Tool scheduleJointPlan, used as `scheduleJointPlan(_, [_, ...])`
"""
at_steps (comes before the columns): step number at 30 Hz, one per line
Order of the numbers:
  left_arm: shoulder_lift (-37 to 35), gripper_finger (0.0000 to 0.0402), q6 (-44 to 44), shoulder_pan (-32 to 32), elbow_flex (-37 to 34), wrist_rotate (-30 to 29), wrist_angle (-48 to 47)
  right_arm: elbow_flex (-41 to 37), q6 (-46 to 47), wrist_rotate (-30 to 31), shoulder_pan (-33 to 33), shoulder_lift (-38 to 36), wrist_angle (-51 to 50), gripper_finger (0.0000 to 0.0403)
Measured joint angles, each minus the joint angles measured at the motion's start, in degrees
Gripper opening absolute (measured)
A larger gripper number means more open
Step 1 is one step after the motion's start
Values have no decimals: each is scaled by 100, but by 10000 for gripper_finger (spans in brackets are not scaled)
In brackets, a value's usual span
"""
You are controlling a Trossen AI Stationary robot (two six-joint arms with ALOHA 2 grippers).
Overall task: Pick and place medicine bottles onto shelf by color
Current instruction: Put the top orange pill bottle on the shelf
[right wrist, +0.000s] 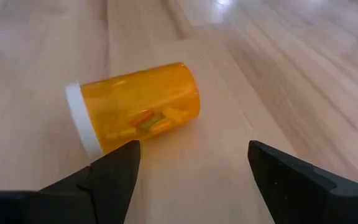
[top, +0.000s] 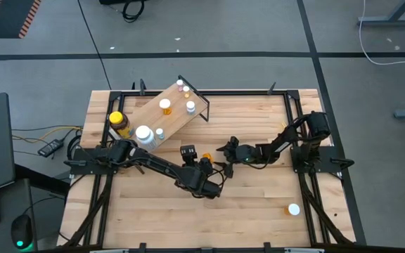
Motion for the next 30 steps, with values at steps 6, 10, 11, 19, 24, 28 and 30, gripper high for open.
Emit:
scheduleJointPlan(6, [0, 207, -59, -21, 0, -12, -5, 112, -82, -229, 101, 119, 179, 308])
scheduleJointPlan(10, [0, 220, -598, -15, -1, -205, -22, 251, -251, -403, 194, 375, 203, 308])
scheduleJointPlan(11, [0, 223, -753, -15, -2, -295, -44, 283, -297, -480, 215, 446, 204, 308])
scheduleJointPlan(19, [2, 242, -1569, -24, -4, -620, -233, 672, -531, -740, 382, 955, 519, 308])
scheduleJointPlan(24, [2, 245, -1795, -24, -4, -663, -270, 896, -585, -967, 483, 1023, 417, 308])
scheduleJointPlan(28, [4, 240, -1915, -30, -4, -662, -311, 1021, -584, -1162, 626, 1027, 443, 308])
scheduleJointPlan(30, [4, 238, -1931, -54, -4, -654, -332, 1033, -580, -1156, 705, 1025, 484, 308])
